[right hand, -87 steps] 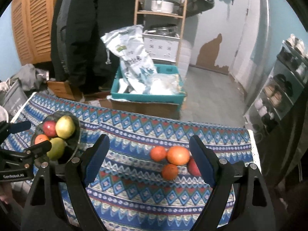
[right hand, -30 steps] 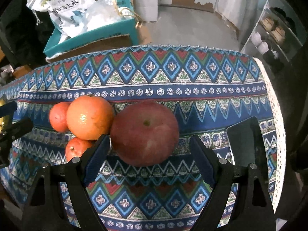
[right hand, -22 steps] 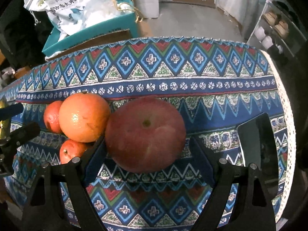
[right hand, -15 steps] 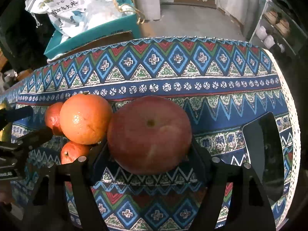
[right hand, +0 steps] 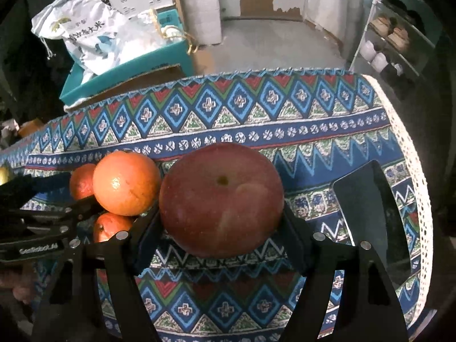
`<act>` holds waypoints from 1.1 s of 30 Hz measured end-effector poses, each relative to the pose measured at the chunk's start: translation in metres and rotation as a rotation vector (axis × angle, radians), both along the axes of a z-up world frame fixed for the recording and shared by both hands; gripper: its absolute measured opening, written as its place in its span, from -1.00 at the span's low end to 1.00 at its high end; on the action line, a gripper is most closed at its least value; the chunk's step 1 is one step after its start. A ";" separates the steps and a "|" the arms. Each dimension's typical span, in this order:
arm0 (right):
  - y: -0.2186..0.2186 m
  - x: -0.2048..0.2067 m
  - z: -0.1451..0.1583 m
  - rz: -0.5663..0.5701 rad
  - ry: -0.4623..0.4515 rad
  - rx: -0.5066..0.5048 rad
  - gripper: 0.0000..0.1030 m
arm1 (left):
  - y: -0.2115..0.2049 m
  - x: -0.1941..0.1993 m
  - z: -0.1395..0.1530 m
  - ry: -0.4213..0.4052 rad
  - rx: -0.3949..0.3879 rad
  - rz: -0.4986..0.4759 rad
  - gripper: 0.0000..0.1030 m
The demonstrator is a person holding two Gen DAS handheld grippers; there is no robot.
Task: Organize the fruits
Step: 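Close the left gripper on the small orange while the right gripper closes on the red apple, then carry the small orange with the left tool while the right tool carries the apple to the plate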
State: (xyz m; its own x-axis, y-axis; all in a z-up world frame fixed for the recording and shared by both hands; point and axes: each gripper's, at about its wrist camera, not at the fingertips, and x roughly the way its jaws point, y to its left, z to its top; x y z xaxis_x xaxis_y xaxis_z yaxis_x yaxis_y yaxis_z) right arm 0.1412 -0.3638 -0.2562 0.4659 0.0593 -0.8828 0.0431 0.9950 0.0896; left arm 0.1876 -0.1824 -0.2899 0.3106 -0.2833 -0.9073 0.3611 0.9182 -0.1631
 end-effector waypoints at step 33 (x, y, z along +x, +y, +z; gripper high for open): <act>0.019 -0.042 0.090 0.015 -0.172 -0.017 0.44 | 0.023 -0.050 0.098 -0.180 -0.037 -0.006 -0.13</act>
